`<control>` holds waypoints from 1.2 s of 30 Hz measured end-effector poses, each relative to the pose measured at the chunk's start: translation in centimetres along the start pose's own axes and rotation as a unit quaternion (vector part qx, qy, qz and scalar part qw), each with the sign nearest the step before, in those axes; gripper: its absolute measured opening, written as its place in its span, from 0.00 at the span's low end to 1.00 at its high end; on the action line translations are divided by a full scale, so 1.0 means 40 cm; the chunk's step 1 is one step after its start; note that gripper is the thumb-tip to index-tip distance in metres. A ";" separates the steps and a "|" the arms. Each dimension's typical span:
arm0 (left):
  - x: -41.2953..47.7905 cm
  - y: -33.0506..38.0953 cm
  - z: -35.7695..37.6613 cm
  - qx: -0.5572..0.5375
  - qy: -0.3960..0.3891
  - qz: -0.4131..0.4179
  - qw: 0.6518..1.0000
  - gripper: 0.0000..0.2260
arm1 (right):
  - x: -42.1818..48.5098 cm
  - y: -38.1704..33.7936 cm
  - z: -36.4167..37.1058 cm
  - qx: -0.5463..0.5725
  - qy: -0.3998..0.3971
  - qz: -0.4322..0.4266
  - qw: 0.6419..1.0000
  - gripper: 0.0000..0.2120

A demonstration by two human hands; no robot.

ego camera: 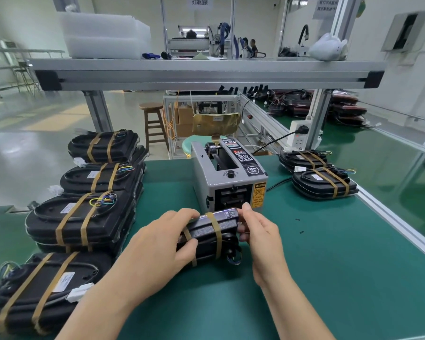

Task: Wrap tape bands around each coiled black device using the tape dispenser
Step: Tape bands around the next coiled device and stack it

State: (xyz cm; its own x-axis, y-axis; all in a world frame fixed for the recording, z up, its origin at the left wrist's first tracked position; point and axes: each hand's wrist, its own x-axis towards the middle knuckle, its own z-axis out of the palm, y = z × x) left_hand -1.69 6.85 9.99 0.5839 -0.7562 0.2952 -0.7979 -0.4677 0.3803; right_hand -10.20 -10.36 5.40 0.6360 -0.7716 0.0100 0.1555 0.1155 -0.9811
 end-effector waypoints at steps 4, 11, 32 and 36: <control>-0.018 -0.046 0.036 -0.077 -0.006 -0.006 0.997 0.21 | -0.010 0.025 -0.015 -0.041 -0.060 -0.032 0.997 0.18; -0.044 -0.099 0.100 -0.317 0.108 -0.193 0.922 0.29 | -0.005 0.066 -0.072 -0.219 -0.170 -0.038 0.960 0.31; 0.087 -0.208 -0.168 -0.232 0.362 -0.209 0.878 0.14 | 0.041 -0.082 0.270 -0.171 -0.074 -0.097 0.978 0.27; 0.133 -0.301 -0.229 -0.191 0.354 -0.212 0.891 0.09 | 0.100 -0.113 0.391 -0.171 -0.088 -0.062 0.979 0.29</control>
State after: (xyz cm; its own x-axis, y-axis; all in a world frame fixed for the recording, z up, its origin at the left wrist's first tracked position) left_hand 12.41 12.64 14.99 0.8766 -0.0068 0.4811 -0.4527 -0.3504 0.8199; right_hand 3.48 -4.18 12.91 0.7537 -0.6428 0.1368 -0.0039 -0.2124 -0.9772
